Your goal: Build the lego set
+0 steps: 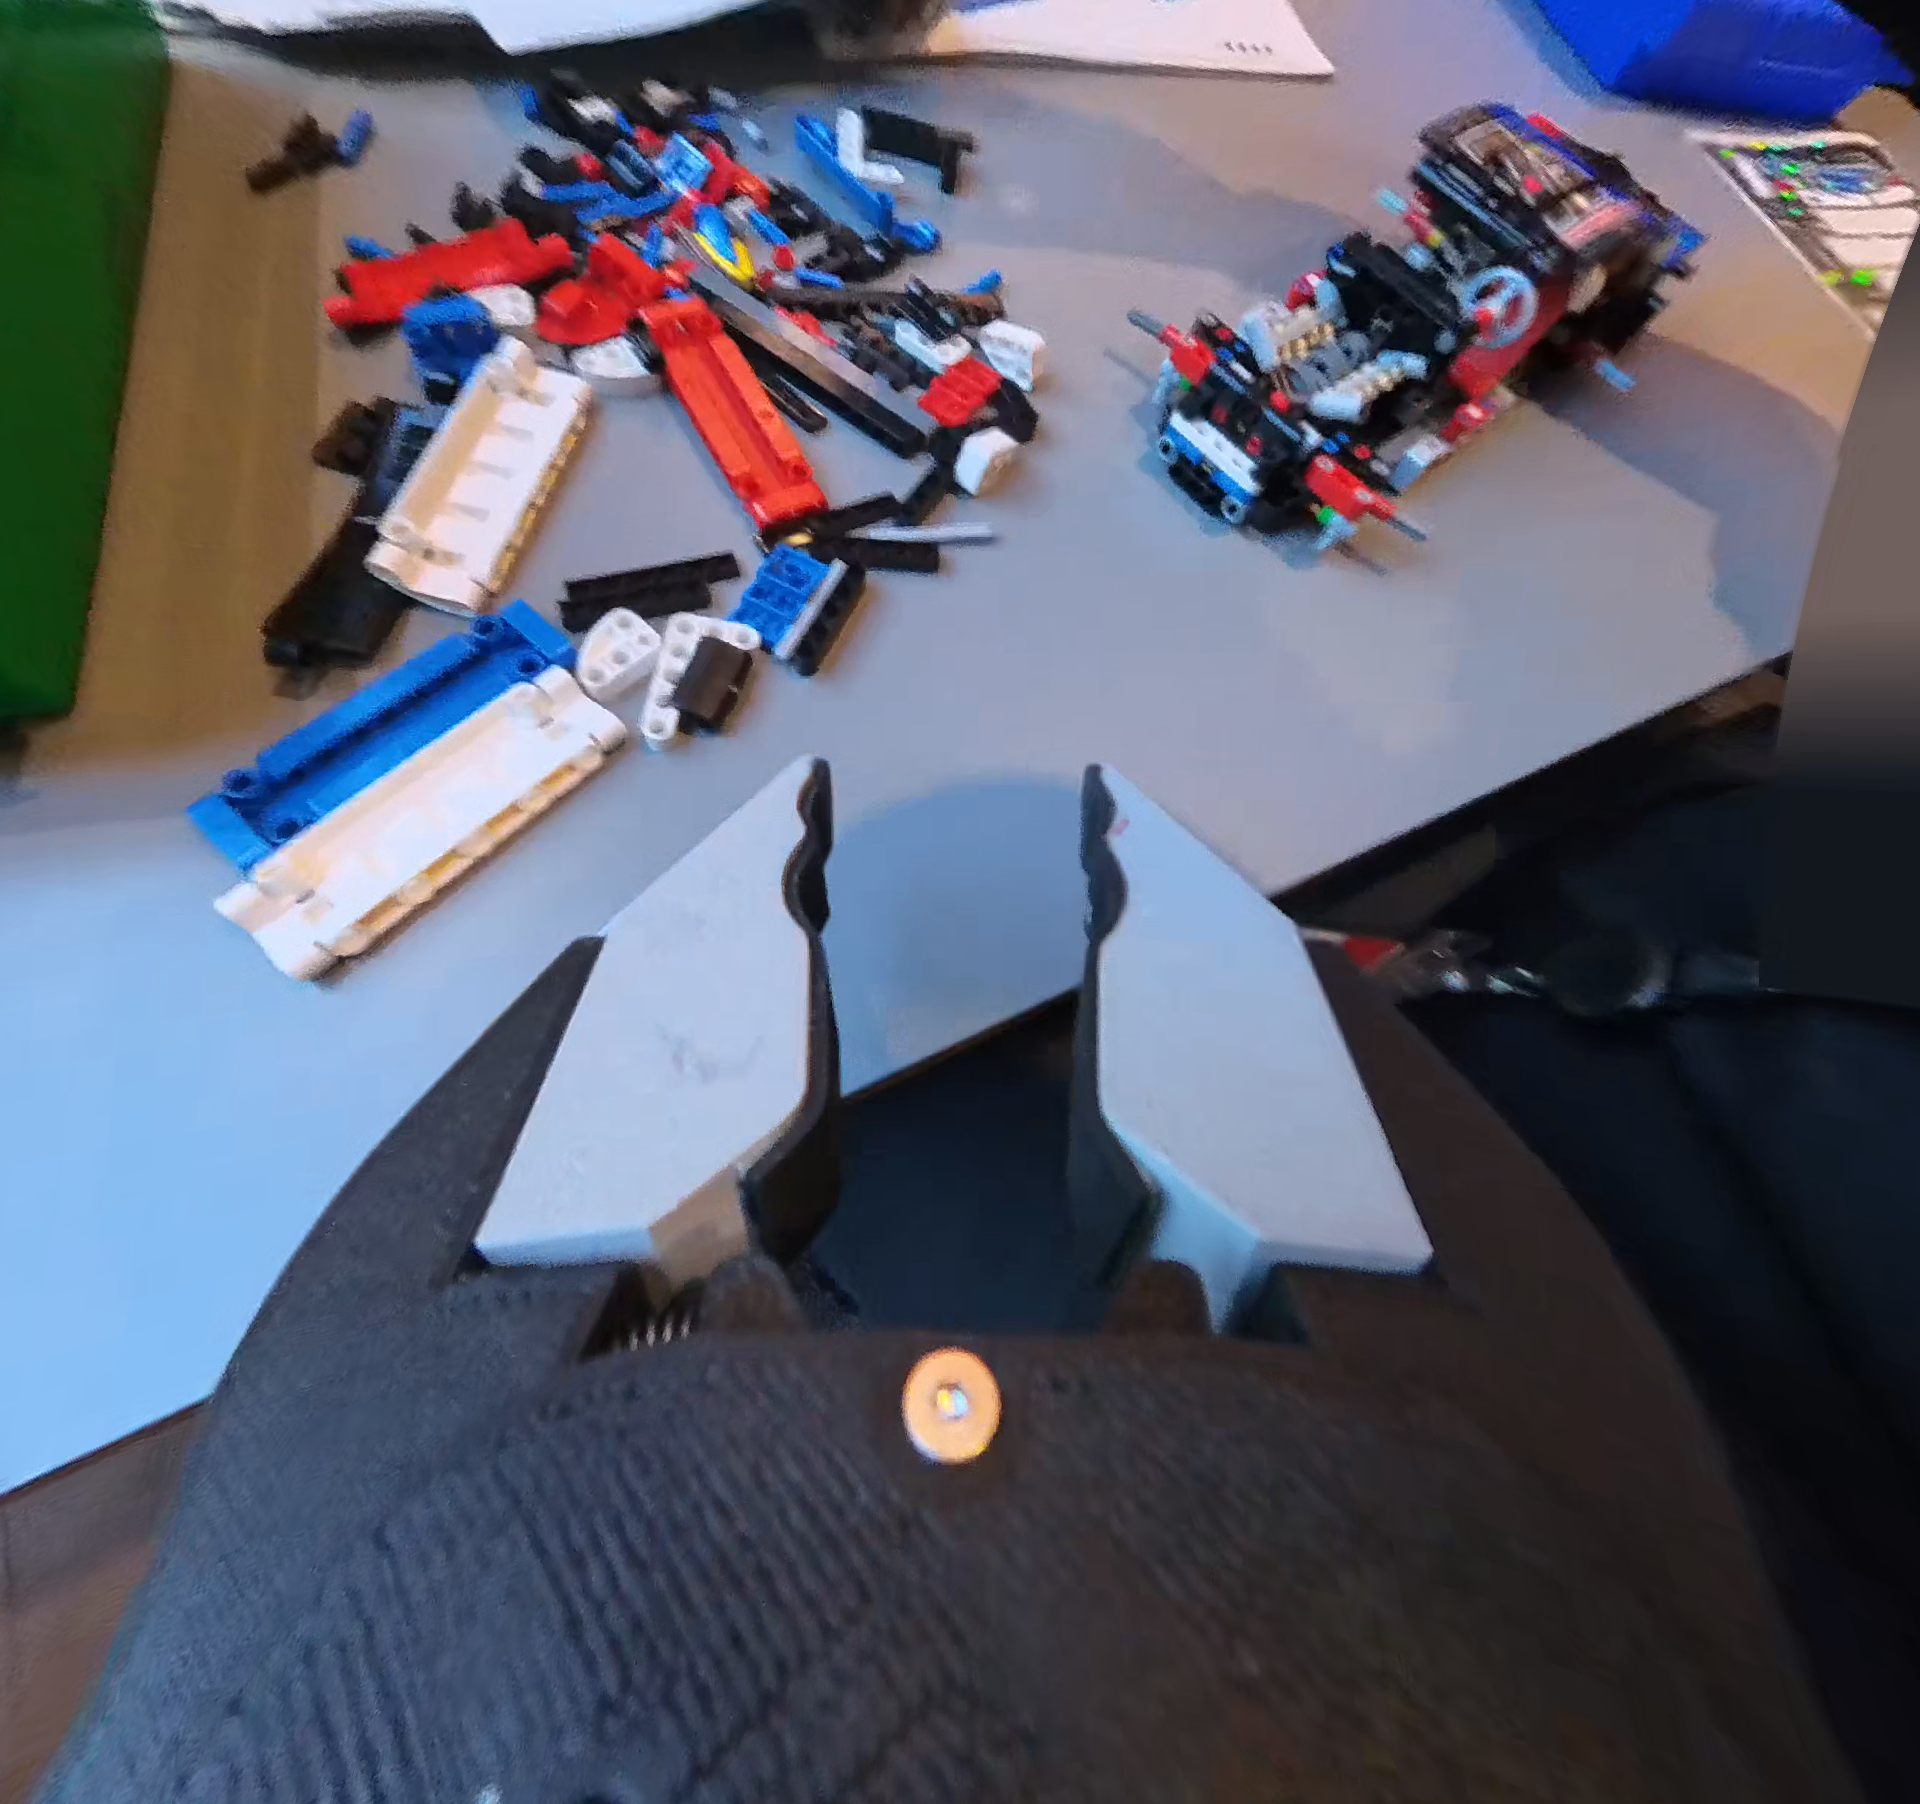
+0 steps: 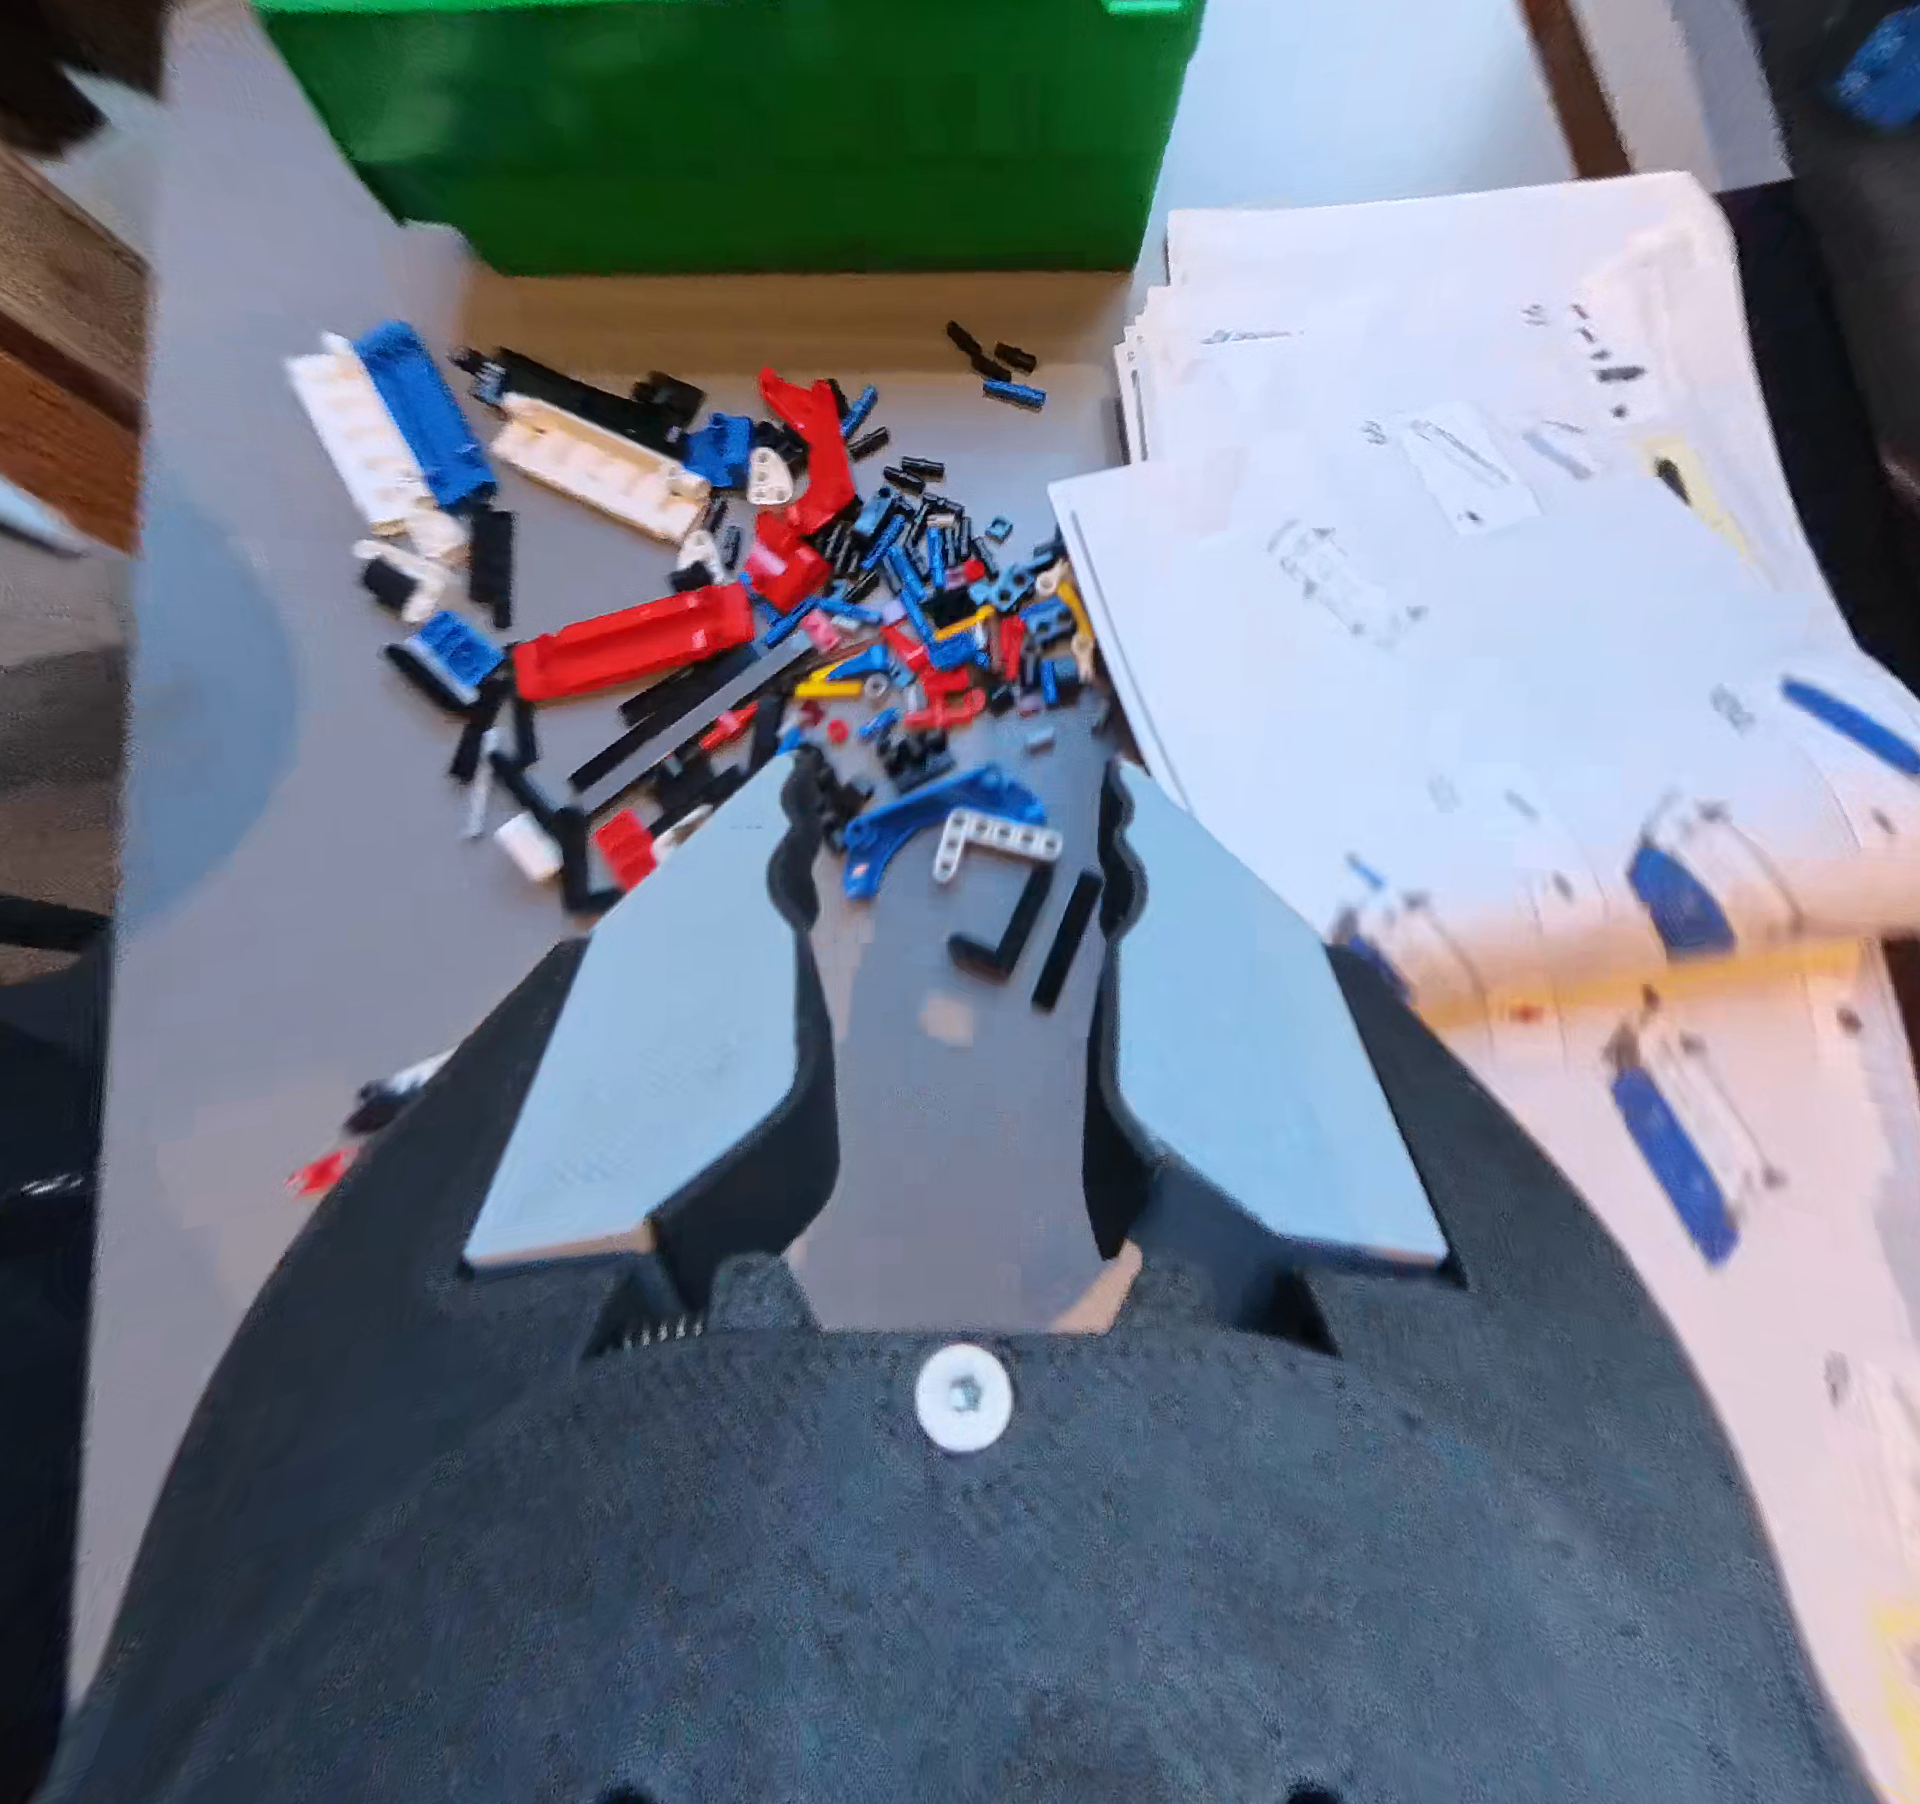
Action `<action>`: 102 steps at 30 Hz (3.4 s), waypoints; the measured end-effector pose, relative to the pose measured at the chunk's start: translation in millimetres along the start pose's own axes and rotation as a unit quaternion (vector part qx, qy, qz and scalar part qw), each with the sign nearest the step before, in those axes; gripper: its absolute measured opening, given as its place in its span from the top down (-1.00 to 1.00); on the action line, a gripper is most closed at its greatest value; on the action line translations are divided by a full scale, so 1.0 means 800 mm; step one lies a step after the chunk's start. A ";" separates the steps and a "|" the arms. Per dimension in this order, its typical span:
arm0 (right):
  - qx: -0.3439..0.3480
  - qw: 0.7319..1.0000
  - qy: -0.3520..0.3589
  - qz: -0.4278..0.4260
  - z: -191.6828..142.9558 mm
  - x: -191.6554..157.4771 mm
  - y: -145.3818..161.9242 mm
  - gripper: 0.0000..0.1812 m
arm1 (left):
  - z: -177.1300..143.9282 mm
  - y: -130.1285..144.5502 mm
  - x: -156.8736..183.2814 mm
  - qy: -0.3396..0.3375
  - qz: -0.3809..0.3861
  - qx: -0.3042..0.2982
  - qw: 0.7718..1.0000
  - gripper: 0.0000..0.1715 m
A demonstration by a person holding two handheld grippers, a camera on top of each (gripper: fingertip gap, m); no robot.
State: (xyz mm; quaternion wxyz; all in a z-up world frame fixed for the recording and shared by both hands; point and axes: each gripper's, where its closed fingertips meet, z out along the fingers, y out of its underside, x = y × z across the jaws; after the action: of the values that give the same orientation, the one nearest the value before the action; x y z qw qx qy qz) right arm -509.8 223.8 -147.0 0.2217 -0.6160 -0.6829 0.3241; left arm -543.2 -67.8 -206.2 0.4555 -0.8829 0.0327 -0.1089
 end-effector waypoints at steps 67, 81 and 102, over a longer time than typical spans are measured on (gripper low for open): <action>-0.019 0.975 0.139 0.170 -0.120 0.145 0.306 1.00 | 0.416 -0.244 -0.059 0.002 0.096 -0.176 0.980 0.48; 0.184 0.938 0.212 0.202 -0.189 0.052 0.280 0.59 | 0.244 -0.238 0.064 -0.055 0.144 0.093 0.984 0.15; 0.246 0.928 0.185 0.212 -0.177 0.049 0.288 0.18 | 0.302 -0.287 0.082 -0.008 0.157 0.206 0.966 0.25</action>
State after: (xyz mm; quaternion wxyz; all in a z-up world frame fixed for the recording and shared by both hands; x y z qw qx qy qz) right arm -255.7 293.6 -217.6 0.4146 -0.7213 -0.3826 0.4018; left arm -435.0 248.2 -144.4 0.6396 -0.7544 0.1439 -0.0333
